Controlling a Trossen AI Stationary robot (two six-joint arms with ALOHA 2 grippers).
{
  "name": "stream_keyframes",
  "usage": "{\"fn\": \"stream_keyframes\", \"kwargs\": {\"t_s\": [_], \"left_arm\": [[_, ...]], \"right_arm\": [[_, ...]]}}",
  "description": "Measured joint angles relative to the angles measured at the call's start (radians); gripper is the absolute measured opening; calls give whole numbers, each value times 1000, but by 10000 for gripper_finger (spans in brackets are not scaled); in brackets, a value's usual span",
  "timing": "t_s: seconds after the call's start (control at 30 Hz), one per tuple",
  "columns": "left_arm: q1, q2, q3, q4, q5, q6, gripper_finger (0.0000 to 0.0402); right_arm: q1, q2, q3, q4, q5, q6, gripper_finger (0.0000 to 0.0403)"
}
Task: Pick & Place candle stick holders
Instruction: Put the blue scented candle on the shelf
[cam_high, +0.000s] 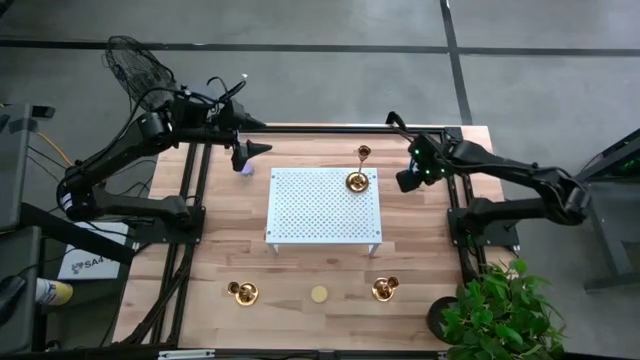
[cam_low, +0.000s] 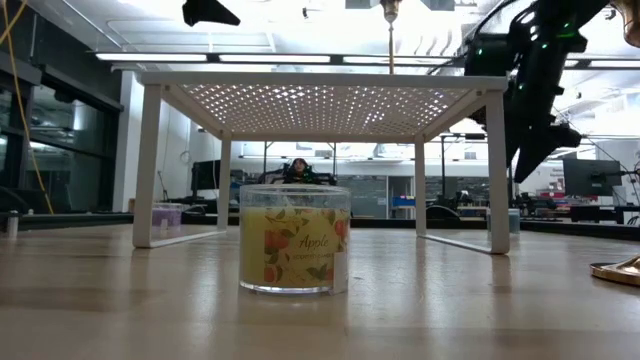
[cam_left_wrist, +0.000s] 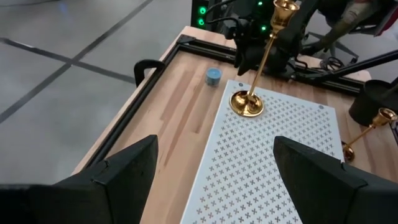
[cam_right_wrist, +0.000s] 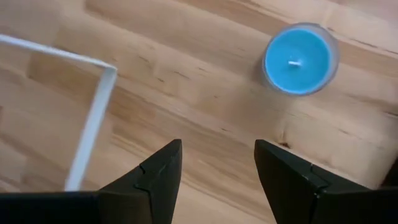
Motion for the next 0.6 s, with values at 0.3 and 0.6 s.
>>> {"fn": "stream_keyframes", "kwargs": {"t_s": [0.3,0.6], "left_arm": [[0,0,0,0,9,8,314],[0,0,0,0,9,7,314]], "right_arm": [[-99,108,0,0,1,-202,197],[-103,143,1,15,45,-538,197]]}}
